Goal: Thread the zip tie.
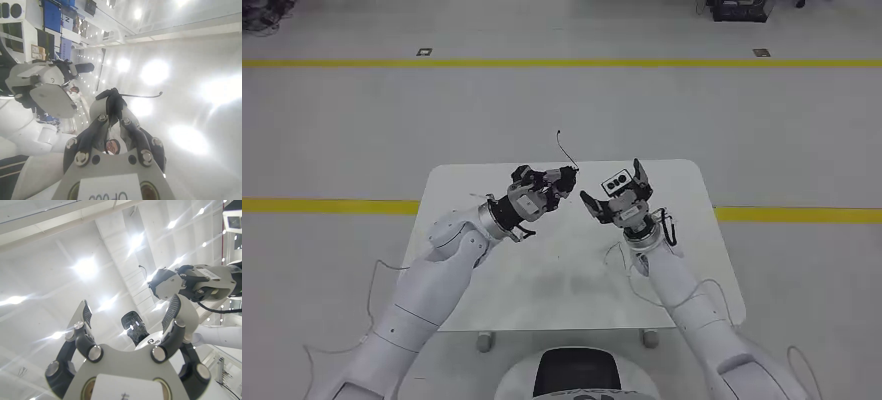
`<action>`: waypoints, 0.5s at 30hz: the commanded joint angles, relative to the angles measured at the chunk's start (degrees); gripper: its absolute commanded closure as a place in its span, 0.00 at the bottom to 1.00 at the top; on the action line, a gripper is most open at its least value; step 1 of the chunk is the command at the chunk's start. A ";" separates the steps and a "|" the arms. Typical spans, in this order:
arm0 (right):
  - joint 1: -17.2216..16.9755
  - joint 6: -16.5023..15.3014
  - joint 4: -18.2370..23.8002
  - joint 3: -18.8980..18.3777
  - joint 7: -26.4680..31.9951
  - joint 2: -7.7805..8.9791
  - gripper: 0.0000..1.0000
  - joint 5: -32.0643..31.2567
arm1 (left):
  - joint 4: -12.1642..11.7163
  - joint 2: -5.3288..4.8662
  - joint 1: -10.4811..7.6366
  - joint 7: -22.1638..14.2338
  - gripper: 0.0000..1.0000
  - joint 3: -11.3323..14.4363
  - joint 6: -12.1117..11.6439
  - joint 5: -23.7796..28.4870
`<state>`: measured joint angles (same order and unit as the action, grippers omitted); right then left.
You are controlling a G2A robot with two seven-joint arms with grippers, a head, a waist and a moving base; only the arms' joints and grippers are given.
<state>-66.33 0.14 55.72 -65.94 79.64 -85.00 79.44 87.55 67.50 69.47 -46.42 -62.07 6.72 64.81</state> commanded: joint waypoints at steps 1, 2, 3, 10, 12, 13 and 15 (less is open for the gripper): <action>-0.31 -0.46 0.92 0.03 0.00 0.00 0.00 0.25 | 0.00 0.00 0.00 0.03 1.00 -0.01 0.03 0.02; -0.46 -0.62 1.59 0.11 0.00 -0.01 0.00 0.42 | 0.06 0.01 0.05 0.25 1.00 0.02 -0.02 -0.02; -0.66 -0.46 2.16 0.22 0.00 -0.02 0.00 0.75 | 0.39 0.04 0.21 0.79 1.00 0.14 -0.06 -0.08; -0.66 -0.46 2.82 0.43 0.00 0.23 0.58 0.41 | 1.02 0.09 0.63 0.38 1.00 0.14 0.49 0.62; -0.57 -0.56 2.54 0.57 0.00 0.25 0.61 0.43 | 1.03 0.13 0.69 0.09 1.00 0.20 0.84 1.25; -0.52 -0.63 2.37 0.63 0.00 0.25 0.62 0.43 | 1.00 0.13 0.70 0.09 1.00 0.23 0.91 1.16; -0.41 -0.81 2.09 0.82 0.00 0.24 0.65 0.46 | 0.97 0.16 0.75 0.04 1.00 0.24 1.13 1.49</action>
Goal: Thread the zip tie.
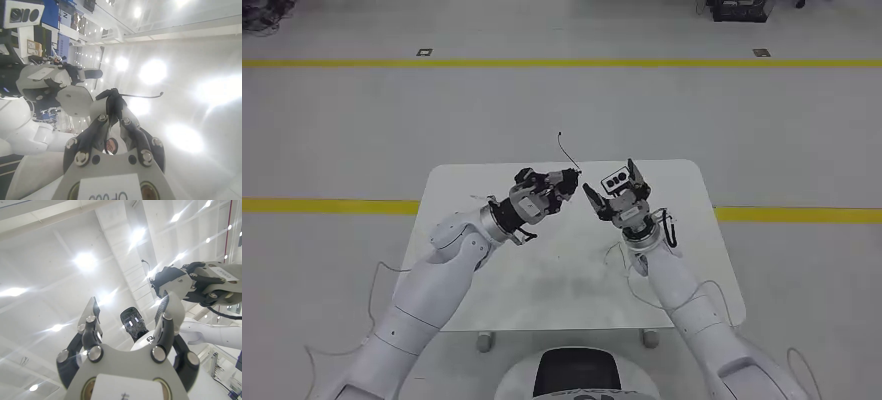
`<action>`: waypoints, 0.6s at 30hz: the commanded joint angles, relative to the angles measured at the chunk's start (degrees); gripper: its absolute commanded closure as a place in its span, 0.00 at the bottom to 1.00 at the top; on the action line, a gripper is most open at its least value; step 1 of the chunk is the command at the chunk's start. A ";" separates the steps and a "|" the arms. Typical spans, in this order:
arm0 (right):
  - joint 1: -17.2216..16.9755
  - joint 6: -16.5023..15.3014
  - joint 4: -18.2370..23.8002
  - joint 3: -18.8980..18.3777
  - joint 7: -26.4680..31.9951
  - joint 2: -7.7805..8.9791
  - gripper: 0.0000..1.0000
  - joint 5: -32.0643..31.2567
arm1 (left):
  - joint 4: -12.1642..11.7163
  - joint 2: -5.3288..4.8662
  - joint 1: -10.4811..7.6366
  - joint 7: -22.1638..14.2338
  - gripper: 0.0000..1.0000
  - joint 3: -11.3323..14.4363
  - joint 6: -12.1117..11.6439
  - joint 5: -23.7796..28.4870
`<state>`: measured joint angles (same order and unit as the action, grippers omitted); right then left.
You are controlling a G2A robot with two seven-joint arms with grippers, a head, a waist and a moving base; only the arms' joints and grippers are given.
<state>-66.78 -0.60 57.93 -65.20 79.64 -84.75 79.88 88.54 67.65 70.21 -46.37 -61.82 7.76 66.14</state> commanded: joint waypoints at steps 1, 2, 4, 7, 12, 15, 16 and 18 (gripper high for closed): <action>0.09 -0.10 -0.26 0.18 0.00 -0.02 0.66 0.02 | -0.05 0.02 0.04 0.00 1.00 0.01 0.11 0.18; 0.15 -0.17 -0.35 0.28 0.00 -0.03 0.67 0.04 | -0.06 0.03 0.06 -0.02 1.00 0.03 0.11 0.14; 0.28 -0.16 -0.59 0.57 0.00 -0.06 0.71 -0.02 | -0.12 0.04 0.08 -0.02 1.00 0.09 0.13 -0.04; 0.50 -0.34 -1.30 1.01 0.00 -0.10 0.71 -0.33 | -0.14 0.05 0.15 -0.07 1.00 0.27 -0.01 -0.72; 0.75 -0.46 -2.40 1.87 0.00 -0.28 0.73 -0.38 | 0.10 0.09 0.33 0.04 1.00 0.36 -0.10 -0.83; 0.83 -0.39 -2.82 2.30 0.00 -0.34 0.75 -0.53 | 0.29 0.10 0.49 0.24 1.00 0.35 -0.22 -0.94; 0.85 -0.35 -2.89 2.39 0.00 -0.35 0.76 -0.52 | 0.39 0.10 0.56 0.31 1.00 0.39 -0.26 -1.08; 0.86 -0.33 -3.00 2.59 0.00 -0.37 0.80 -0.50 | 0.59 0.11 0.74 0.45 1.00 0.50 -0.34 -1.30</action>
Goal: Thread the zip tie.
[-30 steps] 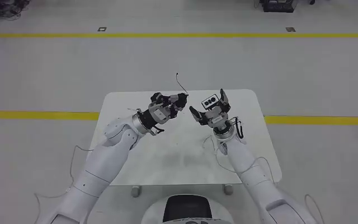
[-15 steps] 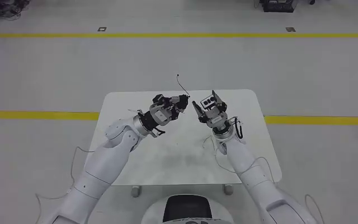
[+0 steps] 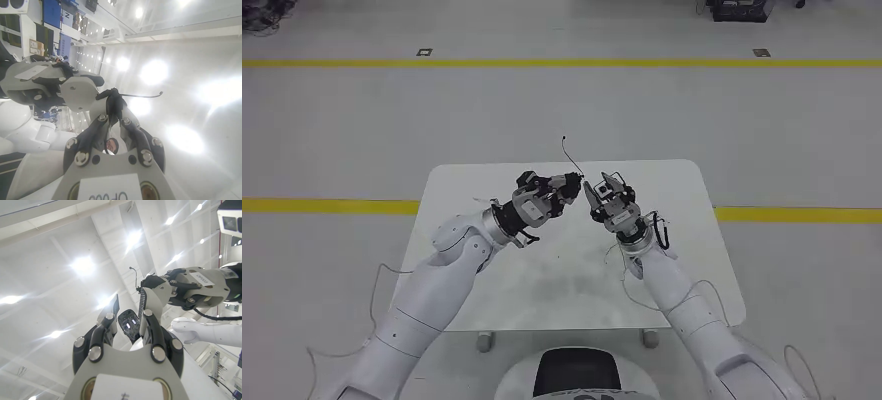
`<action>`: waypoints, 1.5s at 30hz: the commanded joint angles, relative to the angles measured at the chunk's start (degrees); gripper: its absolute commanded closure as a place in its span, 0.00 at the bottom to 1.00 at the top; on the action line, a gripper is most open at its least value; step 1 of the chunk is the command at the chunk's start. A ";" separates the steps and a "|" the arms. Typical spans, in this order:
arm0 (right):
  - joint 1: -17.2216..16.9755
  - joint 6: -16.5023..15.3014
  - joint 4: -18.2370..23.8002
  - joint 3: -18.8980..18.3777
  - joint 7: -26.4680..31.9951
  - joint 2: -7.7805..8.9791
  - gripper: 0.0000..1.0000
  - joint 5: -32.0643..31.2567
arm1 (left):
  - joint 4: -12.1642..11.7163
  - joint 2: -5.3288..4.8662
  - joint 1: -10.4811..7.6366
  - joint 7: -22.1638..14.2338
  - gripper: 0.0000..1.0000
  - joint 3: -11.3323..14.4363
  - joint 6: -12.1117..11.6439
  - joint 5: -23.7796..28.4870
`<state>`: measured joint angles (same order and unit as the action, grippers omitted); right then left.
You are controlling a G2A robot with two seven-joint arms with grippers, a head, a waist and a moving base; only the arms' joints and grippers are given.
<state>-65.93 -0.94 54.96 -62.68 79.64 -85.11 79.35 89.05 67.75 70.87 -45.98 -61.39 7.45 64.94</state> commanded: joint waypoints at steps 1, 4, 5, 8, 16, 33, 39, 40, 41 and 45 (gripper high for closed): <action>0.00 0.02 -0.07 0.14 0.00 -0.02 0.82 0.05 | 0.17 0.02 0.14 0.13 1.00 0.14 -0.04 -0.18; 0.01 0.10 -0.15 0.38 0.00 -0.04 0.82 0.08 | 0.38 0.06 0.26 0.34 1.00 0.37 -0.03 -0.39; 0.02 0.13 -0.18 0.44 0.00 -0.04 0.82 0.08 | 0.40 0.07 0.26 0.41 1.00 0.42 -0.02 -0.45; 0.00 0.19 -0.19 0.64 0.00 -0.04 0.81 -0.02 | 0.43 0.12 0.26 0.61 1.00 0.59 0.00 -0.57; -0.13 0.63 -0.66 1.01 0.00 -0.03 0.85 -0.04 | 0.66 0.21 0.41 0.93 1.00 0.89 -0.06 -0.72; -0.42 0.60 0.03 1.32 0.00 -0.02 0.86 0.49 | 1.58 0.17 1.37 1.54 1.00 0.66 0.03 -1.12; -0.55 0.70 0.28 1.34 0.00 0.07 0.86 0.39 | 1.66 0.21 1.48 1.77 1.00 0.77 -0.02 -1.28; -0.59 0.68 0.36 1.35 0.00 0.09 0.86 0.36 | 1.66 0.22 1.48 1.80 1.00 0.84 0.00 -1.29; -0.62 0.66 0.43 1.36 0.00 0.10 0.85 0.34 | 1.65 0.23 1.47 1.81 1.00 0.89 0.04 -1.29; -0.72 0.58 0.62 1.41 0.00 0.15 0.87 0.26 | 1.59 0.26 1.41 1.87 1.00 1.00 0.21 -1.38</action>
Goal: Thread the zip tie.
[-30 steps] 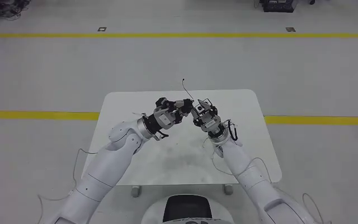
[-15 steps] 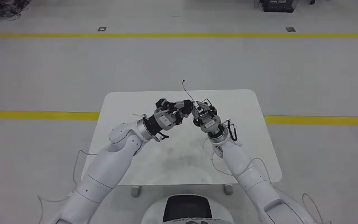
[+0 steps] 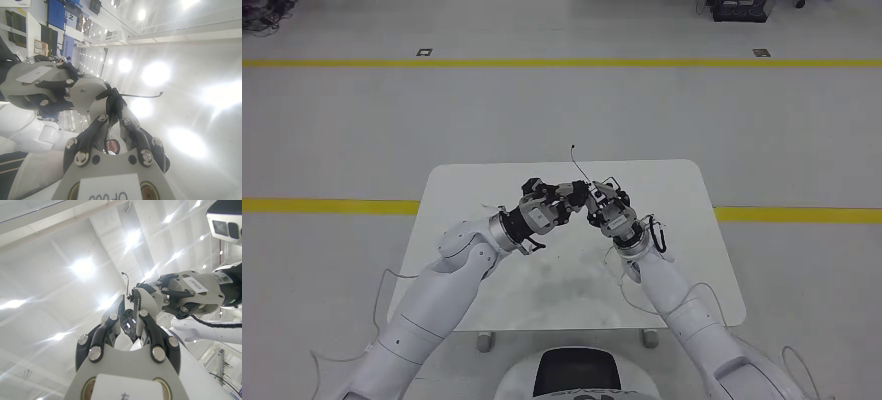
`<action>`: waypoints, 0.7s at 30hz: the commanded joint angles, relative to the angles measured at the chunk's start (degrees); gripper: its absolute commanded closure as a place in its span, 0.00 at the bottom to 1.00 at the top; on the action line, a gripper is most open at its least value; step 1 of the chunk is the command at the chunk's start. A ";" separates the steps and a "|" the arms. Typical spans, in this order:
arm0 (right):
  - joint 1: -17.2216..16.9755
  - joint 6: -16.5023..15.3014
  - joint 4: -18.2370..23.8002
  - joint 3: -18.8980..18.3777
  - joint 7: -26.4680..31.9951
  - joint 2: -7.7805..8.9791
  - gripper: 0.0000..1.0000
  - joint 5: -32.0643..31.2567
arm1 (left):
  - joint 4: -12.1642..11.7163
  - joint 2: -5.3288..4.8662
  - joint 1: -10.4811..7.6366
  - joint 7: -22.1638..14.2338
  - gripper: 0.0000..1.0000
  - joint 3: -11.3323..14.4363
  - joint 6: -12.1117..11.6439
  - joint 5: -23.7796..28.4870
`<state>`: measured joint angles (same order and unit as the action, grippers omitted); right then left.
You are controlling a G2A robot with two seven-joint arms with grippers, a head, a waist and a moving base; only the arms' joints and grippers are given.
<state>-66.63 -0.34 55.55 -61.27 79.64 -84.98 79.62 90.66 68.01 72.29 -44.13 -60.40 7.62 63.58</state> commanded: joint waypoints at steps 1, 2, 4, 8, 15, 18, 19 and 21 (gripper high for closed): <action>-0.02 -0.05 0.04 0.02 0.00 0.02 0.89 -0.05 | -0.02 0.01 -0.02 0.03 1.00 0.03 0.05 -0.05; -0.02 -0.10 0.04 0.02 0.00 0.04 0.89 -0.14 | -0.04 0.02 -0.01 0.07 1.00 0.05 0.06 -0.06; 0.02 -0.23 0.00 0.03 0.00 0.09 0.97 -0.41 | -0.04 0.03 0.00 0.12 1.00 0.11 0.07 -0.05; 0.04 -0.54 -0.08 0.05 0.00 0.18 1.00 -0.87 | -0.05 0.06 0.00 0.15 1.00 0.19 0.14 -0.07; -0.01 -1.09 -0.03 0.12 0.00 0.31 1.00 -1.38 | -0.07 0.09 0.06 0.14 1.00 0.14 0.05 0.03; -0.09 -1.19 0.08 0.10 0.00 0.37 1.00 -1.40 | -0.09 0.10 0.10 0.08 1.00 0.11 0.02 0.12; -0.12 -1.23 0.11 0.08 0.00 0.40 1.00 -1.43 | -0.09 0.10 0.11 0.06 1.00 0.10 -0.01 0.16; -0.16 -1.30 0.17 0.05 0.00 0.44 1.00 -1.46 | -0.12 0.10 0.14 0.05 1.00 0.06 -0.07 0.17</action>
<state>-66.78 -1.61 55.70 -61.21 79.64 -84.55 78.18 90.55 68.11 72.42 -44.08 -60.32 7.58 63.75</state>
